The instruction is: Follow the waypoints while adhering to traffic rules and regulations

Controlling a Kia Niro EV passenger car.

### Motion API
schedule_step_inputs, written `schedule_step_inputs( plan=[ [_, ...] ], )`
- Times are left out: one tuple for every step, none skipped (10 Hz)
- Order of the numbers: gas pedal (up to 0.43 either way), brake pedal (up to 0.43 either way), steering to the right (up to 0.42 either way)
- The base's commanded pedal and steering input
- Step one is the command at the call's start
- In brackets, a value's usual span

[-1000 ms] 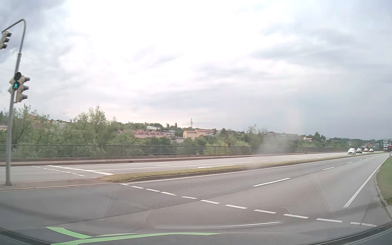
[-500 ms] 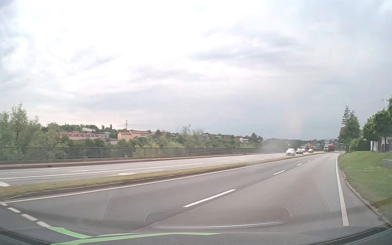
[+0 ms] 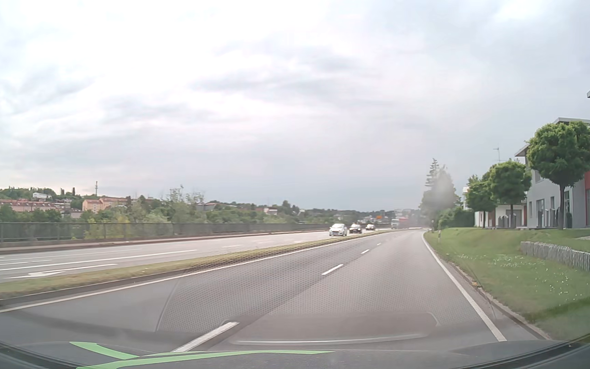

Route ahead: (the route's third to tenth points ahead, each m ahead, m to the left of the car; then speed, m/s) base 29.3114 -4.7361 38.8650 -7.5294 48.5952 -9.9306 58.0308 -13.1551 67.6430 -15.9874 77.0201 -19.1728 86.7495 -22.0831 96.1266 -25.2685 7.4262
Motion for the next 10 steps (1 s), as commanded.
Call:
schedule_step_inputs(
  plan=[
    [0.28, 0.0, 0.214],
    [0.28, 0.0, 0.195],
    [0.28, 0.0, 0.171],
    [0.28, 0.0, 0.146],
    [0.287, 0.0, 0.121],
    [0.299, 0.0, 0.105],
    [0.299, 0.0, 0.091],
    [0.299, 0.0, 0.076],
    [0.299, 0.0, 0.06],
    [0.299, 0.0, 0.048]
  ],
)
